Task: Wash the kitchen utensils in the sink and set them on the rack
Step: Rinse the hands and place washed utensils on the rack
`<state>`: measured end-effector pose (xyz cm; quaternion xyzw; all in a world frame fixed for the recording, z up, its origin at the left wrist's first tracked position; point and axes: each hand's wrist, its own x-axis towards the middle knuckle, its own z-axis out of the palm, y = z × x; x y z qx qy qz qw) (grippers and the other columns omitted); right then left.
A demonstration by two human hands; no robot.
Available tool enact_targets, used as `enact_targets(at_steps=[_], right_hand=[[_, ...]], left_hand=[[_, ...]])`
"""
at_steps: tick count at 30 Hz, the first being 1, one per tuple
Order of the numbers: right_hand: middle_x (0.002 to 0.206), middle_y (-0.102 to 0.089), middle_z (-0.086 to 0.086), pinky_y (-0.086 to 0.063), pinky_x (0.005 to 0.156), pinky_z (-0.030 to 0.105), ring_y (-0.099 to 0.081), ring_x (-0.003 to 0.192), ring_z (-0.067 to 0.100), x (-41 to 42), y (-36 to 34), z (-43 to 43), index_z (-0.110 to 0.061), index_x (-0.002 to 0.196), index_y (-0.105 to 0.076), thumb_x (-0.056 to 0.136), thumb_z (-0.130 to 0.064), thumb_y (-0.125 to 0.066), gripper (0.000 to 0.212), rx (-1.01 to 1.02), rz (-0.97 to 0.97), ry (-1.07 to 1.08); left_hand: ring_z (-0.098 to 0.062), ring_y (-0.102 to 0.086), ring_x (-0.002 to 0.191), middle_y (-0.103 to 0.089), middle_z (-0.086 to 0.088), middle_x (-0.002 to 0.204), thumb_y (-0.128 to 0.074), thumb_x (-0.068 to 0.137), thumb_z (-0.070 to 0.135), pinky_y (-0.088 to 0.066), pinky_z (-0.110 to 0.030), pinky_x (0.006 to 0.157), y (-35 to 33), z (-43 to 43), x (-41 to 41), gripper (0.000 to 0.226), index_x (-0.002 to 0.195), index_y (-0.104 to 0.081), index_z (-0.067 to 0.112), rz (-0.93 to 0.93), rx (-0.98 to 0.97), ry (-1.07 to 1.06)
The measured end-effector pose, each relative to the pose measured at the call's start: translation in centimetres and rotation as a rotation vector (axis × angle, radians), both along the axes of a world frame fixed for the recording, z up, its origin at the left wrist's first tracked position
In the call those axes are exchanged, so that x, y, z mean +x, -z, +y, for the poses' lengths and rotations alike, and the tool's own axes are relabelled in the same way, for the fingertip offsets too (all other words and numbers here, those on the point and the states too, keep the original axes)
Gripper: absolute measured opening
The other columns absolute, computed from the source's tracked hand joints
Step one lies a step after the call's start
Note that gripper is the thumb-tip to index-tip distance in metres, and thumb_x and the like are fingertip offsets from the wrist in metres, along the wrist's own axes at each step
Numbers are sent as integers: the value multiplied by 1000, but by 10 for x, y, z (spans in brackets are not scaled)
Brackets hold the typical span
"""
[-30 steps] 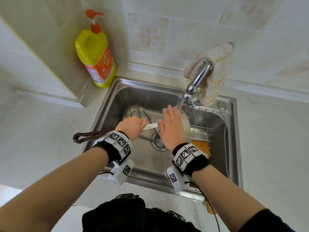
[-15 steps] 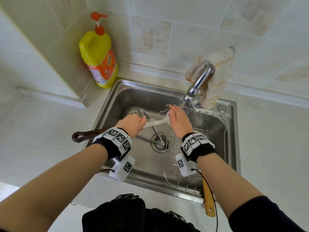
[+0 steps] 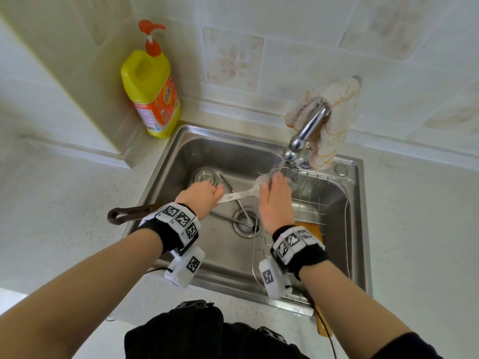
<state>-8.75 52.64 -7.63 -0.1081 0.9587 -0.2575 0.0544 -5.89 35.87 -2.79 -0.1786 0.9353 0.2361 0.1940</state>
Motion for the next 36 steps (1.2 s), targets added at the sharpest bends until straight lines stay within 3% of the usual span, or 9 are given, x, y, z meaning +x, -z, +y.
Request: enact_targets(at_steps=[3, 7, 11, 17, 21, 27, 30, 33, 36], right_hand=[[154, -19, -1, -4, 118, 30, -13, 144, 15, -5, -7, -10, -12, 147, -24, 102, -32, -18, 50, -37, 72, -138], [154, -16, 19, -8, 119, 40, -12, 144, 30, -29, 8, 13, -1, 143, -27, 100, -20, -27, 47, 204, -110, -1], [154, -10, -1, -5, 120, 38, -7, 145, 23, 2, 2, -13, -7, 148, -18, 99, -33, -14, 55, 42, 31, -74], [152, -20, 22, -12, 119, 44, -15, 143, 32, -11, 0, 5, 0, 142, -26, 96, -32, -12, 58, 189, -47, 18], [157, -12, 4, 0, 118, 30, -4, 146, 18, -3, -8, -4, -13, 148, -19, 102, -34, -16, 51, 16, 62, -132], [145, -31, 14, -19, 118, 43, -26, 138, 28, -9, -9, 7, -5, 135, -34, 97, -32, -27, 47, 43, -16, -33], [155, -15, 0, -1, 118, 31, -8, 145, 18, -3, -12, -2, -10, 148, -20, 100, -36, -16, 54, 33, 7, -164], [145, -34, 15, -21, 116, 41, -28, 136, 28, -22, -8, 12, -2, 137, -36, 100, -26, -26, 45, -4, -105, 41], [155, -11, 11, -13, 119, 40, -13, 144, 28, -7, -2, 4, -3, 146, -20, 99, -35, -21, 57, 136, -85, -70]], left_hand=[[-31, -55, 93, -55, -14, 104, -34, 99, 21, -46, -41, 79, -2, -4, -7, 27, 118, -50, 11, 28, -28, 38], [-29, -52, 80, -50, -5, 72, -34, 97, 24, -42, -39, 78, 1, -6, -3, 34, 69, -49, 13, 26, -32, 34], [-30, -53, 88, -57, -11, 93, -33, 99, 24, -44, -42, 83, -1, -4, -7, 31, 103, -59, 9, 21, -49, 25], [-30, -53, 87, -56, -12, 95, -31, 99, 25, -44, -40, 83, 0, 6, -9, 34, 97, -58, 6, 28, -35, 39], [-28, -50, 82, -57, -13, 95, -31, 98, 26, -42, -38, 78, -4, 4, -17, 33, 98, -59, 8, 48, -34, 51], [-30, -55, 92, -60, -12, 103, -32, 98, 27, -39, -36, 76, 4, 7, -14, 33, 110, -58, 11, 24, -81, 90], [-26, -49, 83, -58, -11, 100, -31, 98, 27, -37, -34, 73, 3, 9, -17, 35, 112, -58, 10, 17, -78, 87], [-30, -53, 89, -57, -13, 99, -31, 98, 22, -45, -42, 82, 2, 13, -12, 33, 114, -56, 9, 13, -32, 53], [-30, -53, 88, -55, -11, 94, -30, 98, 27, -39, -36, 77, 8, 13, -9, 34, 101, -59, 8, 7, -61, 74]])
